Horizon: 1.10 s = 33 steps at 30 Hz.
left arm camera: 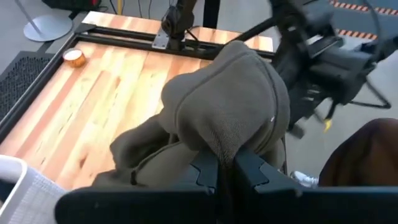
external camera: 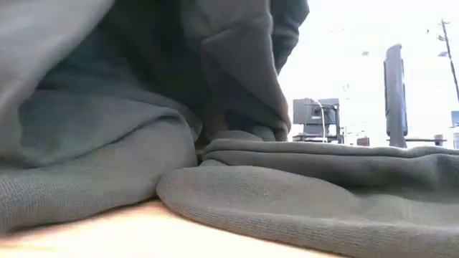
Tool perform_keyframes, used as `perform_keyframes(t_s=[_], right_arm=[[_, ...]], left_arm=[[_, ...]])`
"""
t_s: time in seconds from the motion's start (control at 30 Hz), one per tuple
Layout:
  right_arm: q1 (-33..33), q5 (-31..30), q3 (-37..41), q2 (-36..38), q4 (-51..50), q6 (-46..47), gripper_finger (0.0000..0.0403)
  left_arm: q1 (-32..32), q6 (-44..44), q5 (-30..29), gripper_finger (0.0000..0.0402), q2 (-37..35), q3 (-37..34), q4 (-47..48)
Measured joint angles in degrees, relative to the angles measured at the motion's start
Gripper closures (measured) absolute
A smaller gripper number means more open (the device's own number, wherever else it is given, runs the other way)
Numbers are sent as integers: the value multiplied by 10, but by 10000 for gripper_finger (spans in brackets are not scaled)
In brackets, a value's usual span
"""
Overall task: Sort clothes
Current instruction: Put the dark gray jacket into the white laundry bin
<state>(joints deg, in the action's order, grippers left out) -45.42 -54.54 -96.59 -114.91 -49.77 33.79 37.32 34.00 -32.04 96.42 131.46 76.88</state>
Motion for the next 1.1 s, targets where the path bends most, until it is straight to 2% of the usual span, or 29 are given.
perform_keyframes(t_s=[0.07,0.23,0.37,0.5,0.67,0.73,0.8,0.87,0.93,1.0,1.1], right_arm=[[21,23,20,0,46,-36,229],[50,130,47,0,173,-99,229],[56,186,48,0,205,-109,229],[56,167,49,0,225,-108,229],[83,79,48,-16,299,-107,235],[99,115,48,-27,321,-108,259],[110,163,48,-34,318,-109,314],[112,185,48,-36,298,-114,376],[104,160,41,-29,252,-108,391],[87,100,11,-11,159,-91,399],[51,-47,-73,23,-22,-36,401]], left_arm=[[0,-1,2,387,2,0,3],[-1,-18,3,387,2,0,6],[-2,-19,3,387,2,0,10],[-2,-18,3,387,2,0,14],[-2,-18,3,387,2,0,14],[-2,-19,3,387,2,0,14],[-2,-19,3,387,2,0,17],[-1,-19,3,387,2,0,26],[1,-17,3,387,2,0,38],[3,-15,4,387,2,0,47],[3,-33,3,387,2,0,47]])
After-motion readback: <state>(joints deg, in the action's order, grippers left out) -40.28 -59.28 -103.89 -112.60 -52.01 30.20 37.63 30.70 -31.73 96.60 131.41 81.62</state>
